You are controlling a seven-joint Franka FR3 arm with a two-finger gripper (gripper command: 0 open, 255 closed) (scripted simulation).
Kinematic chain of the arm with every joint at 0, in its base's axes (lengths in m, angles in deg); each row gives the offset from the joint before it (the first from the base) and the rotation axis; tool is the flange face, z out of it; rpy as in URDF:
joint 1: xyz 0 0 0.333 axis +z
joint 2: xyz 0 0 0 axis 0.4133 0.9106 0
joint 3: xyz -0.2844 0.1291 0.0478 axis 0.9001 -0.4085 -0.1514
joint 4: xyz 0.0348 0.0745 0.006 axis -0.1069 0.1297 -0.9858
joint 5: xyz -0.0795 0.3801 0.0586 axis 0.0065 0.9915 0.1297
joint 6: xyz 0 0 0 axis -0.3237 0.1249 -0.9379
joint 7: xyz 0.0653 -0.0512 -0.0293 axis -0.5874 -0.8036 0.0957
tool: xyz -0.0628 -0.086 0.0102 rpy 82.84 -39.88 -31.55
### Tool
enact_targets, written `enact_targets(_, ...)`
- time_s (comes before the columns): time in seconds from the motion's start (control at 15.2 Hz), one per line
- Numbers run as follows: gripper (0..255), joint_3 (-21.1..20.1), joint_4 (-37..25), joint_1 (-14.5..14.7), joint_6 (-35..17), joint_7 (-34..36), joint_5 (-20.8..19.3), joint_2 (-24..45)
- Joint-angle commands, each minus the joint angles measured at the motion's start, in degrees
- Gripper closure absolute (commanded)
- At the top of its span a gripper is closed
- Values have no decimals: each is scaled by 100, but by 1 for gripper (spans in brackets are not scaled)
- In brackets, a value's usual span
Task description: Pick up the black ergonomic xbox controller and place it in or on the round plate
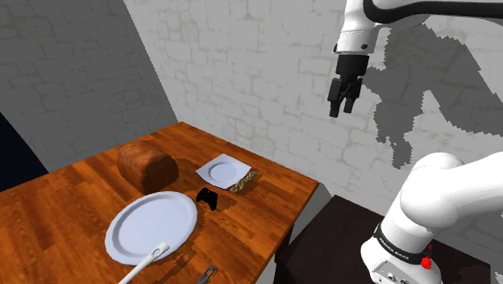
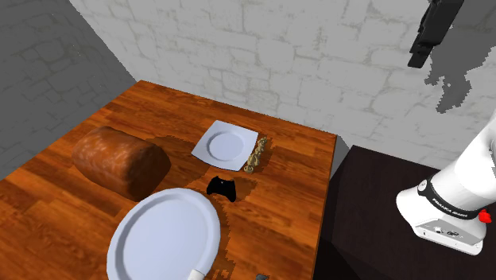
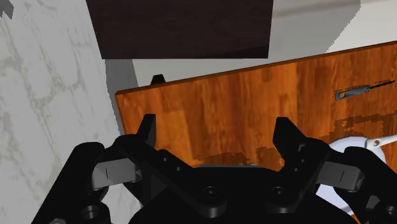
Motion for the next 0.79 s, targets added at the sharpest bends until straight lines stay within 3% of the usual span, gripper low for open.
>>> enact_targets(0.0, 0, 0, 0, 0, 0, 0, 0, 0)
enact_targets(0.73, 0, -926, 536, 311, -1988, 770, 621, 1234)
